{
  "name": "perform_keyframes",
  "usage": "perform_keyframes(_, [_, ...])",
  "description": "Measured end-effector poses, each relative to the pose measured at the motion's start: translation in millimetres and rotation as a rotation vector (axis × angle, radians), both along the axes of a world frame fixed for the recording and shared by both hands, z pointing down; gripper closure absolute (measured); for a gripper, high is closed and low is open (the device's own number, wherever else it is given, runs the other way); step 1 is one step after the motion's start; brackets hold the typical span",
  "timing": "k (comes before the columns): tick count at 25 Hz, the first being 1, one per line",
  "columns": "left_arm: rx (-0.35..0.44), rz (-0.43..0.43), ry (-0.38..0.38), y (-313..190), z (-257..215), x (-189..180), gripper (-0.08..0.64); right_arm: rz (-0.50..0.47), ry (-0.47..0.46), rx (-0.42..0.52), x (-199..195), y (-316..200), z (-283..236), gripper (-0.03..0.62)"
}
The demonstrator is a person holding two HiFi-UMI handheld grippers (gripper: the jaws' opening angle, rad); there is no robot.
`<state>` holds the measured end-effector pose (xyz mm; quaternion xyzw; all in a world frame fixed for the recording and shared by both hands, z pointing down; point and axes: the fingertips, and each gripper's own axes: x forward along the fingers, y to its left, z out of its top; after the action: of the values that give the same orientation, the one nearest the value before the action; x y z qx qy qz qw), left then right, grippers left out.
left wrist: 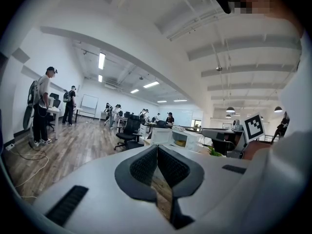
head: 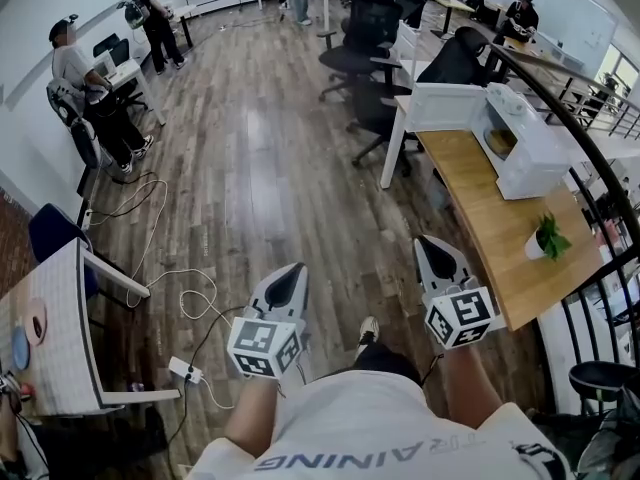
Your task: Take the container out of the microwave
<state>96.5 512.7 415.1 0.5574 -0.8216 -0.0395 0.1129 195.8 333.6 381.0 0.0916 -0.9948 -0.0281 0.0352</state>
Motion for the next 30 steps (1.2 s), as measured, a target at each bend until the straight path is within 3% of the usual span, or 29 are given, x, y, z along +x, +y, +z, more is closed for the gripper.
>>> perform_keyframes(8, [-0.025, -0.029, 0.019, -46, 8, -43, 0.528, -0.023, 0.021, -0.022, -51, -53, 12, 0.571])
perform_keyframes(19, [-0.064, -0.027, -0.009, -153, -7, -102, 0.528, -0.075, 0.041, -0.041, -128, -154, 10, 0.571])
perform_keyframes(30, [-0.09, -0.056, 0.005, -242, 7, -138, 0.528, -0.109, 0.068, -0.082, -173, -244, 31, 0.571])
